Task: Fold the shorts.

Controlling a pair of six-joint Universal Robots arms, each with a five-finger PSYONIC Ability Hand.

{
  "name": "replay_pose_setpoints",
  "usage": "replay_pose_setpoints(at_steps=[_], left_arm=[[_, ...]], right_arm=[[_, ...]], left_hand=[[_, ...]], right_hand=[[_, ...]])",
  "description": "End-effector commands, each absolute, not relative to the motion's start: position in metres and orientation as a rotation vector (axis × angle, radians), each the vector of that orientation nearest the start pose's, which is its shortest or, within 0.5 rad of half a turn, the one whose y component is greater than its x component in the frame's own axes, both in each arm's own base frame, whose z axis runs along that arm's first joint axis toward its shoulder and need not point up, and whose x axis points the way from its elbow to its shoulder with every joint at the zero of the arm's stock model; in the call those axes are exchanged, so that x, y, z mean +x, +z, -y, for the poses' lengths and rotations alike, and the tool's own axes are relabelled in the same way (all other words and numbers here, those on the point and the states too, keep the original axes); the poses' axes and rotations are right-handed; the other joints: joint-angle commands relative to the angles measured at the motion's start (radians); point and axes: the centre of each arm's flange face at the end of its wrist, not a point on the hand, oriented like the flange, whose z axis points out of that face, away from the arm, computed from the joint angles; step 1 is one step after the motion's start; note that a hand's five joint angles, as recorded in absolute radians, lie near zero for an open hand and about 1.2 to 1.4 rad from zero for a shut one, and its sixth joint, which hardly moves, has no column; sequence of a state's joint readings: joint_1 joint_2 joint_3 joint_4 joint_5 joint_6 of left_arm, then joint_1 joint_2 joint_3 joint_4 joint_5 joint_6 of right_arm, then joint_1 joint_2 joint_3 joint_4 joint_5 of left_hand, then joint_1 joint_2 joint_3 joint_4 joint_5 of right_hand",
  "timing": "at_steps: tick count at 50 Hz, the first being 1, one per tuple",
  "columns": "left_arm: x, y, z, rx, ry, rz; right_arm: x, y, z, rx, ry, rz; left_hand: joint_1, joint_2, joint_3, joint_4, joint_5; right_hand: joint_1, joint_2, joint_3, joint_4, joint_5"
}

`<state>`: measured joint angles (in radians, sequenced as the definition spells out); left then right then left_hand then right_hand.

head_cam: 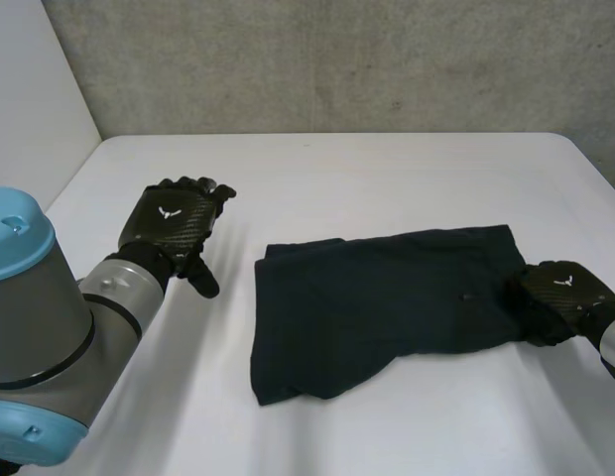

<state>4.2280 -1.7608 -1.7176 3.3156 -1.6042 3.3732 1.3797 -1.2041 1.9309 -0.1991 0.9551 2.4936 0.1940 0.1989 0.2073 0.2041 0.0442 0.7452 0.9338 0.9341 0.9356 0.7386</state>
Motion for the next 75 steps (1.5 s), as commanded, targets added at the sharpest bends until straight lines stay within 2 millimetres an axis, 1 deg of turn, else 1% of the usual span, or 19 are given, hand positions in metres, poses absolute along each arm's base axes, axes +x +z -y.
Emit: replay_pose_setpoints(at_steps=[1,8,12,17,20,23,24,28,30,31,32,33,36,39,43,47,52,63,75], left_arm=[[-0.264,0.221,0.227,0.845,-2.114,-2.36],[-0.263,0.224,0.226,0.839,-2.128,-2.35],[-0.262,0.227,0.226,0.833,-2.135,-2.344],[-0.26,0.235,0.227,0.812,-2.163,-2.32],[-0.259,0.238,0.227,0.802,-2.175,-2.31],[-0.258,0.242,0.226,0.792,-2.193,-2.299],[-0.259,0.244,0.225,0.787,-2.205,-2.296],[-0.26,0.249,0.226,0.756,-2.241,-2.306],[-0.261,0.25,0.226,0.745,-2.252,-2.311],[-0.261,0.251,0.226,0.74,-2.258,-2.313],[-0.261,0.253,0.227,0.732,-2.268,-2.312],[-0.262,0.254,0.227,0.731,-2.273,-2.311],[-0.263,0.256,0.228,0.729,-2.283,-2.306],[-0.265,0.256,0.228,0.732,-2.288,-2.304],[-0.27,0.263,0.23,0.735,-2.323,-2.286],[-0.278,0.268,0.232,0.736,-2.36,-2.287],[-0.297,0.27,0.226,0.778,-2.407,-2.315],[-0.352,0.236,0.197,0.99,-2.265,-2.463],[-0.347,0.142,0.201,0.933,-1.707,-2.657]], right_arm=[[0.128,0.131,0.307,-1.04,-1.724,-2.332],[0.133,0.145,0.316,-1.084,-1.793,-2.287],[0.174,0.164,0.303,-1.269,-1.852,-2.126],[0.237,0.195,0.26,-1.569,-1.968,-1.831],[0.27,0.198,0.227,-1.713,-1.954,-1.639],[0.294,0.195,0.196,-1.814,-1.917,-1.48],[0.309,0.191,0.174,-1.876,-1.878,-1.377],[0.33,0.168,0.131,-1.99,-1.749,-1.203],[0.334,0.161,0.124,-2.012,-1.713,-1.18],[0.335,0.158,0.123,-2.018,-1.7,-1.183],[0.335,0.155,0.123,-2.019,-1.69,-1.199],[0.335,0.155,0.123,-2.016,-1.684,-1.205],[0.335,0.156,0.122,-1.977,-1.674,-1.221],[0.333,0.167,0.128,-1.878,-1.676,-1.288],[0.314,0.22,0.159,-1.49,-1.761,-1.459],[0.298,0.241,0.181,-1.197,-1.736,-1.568],[0.282,0.261,0.205,-1.024,-1.763,-1.65],[0.278,0.217,0.251,-0.941,-1.479,-2.017],[0.286,0.157,0.281,-0.917,-1.317,-2.218]], left_hand=[[-0.019,-0.024,-0.033,-0.03,-0.044],[-0.019,-0.024,-0.033,-0.03,-0.044],[-0.019,-0.024,-0.033,-0.03,-0.044],[-0.019,-0.024,-0.033,-0.03,-0.044],[-0.019,-0.024,-0.033,-0.03,-0.044],[-0.019,-0.024,-0.033,-0.03,-0.044],[-0.019,-0.024,-0.033,-0.03,-0.044],[-0.019,-0.024,-0.033,-0.03,-0.044],[-0.019,-0.024,-0.033,-0.03,-0.044],[-0.019,-0.024,-0.033,-0.03,-0.044],[-0.019,-0.024,-0.033,-0.03,-0.044],[-0.019,-0.024,-0.033,-0.03,-0.044],[-0.019,-0.024,-0.033,-0.03,-0.044],[-0.019,-0.024,-0.033,-0.03,-0.044],[-0.019,-0.024,-0.032,-0.029,-0.043],[-0.019,-0.024,-0.032,-0.029,-0.043],[-0.013,-0.018,-0.026,-0.023,-0.038],[-0.013,-0.018,-0.026,-0.023,-0.038],[-0.013,-0.018,-0.026,-0.023,-0.038]], right_hand=[[0.651,0.463,0.462,0.461,0.483],[0.651,0.463,0.462,0.461,0.483],[0.651,0.463,0.462,0.461,0.483],[0.651,0.463,0.462,0.461,0.483],[0.651,0.463,0.462,0.461,0.483],[0.651,0.463,0.462,0.461,0.483],[0.651,0.463,0.462,0.461,0.483],[0.651,0.463,0.462,0.461,0.483],[0.651,0.463,0.462,0.461,0.483],[0.492,0.304,0.303,0.302,0.324],[-0.015,-0.204,-0.204,-0.205,-0.183],[-0.244,-0.433,-0.433,-0.434,-0.412],[-0.551,-0.74,-0.74,-0.741,-0.719],[-0.571,-0.759,-0.76,-0.761,-0.739],[-0.571,-0.759,-0.76,-0.761,-0.739],[-0.571,-0.759,-0.76,-0.761,-0.739],[-0.571,-0.759,-0.76,-0.761,-0.739],[-0.571,-0.759,-0.76,-0.761,-0.739],[-0.571,-0.759,-0.76,-0.761,-0.739]])
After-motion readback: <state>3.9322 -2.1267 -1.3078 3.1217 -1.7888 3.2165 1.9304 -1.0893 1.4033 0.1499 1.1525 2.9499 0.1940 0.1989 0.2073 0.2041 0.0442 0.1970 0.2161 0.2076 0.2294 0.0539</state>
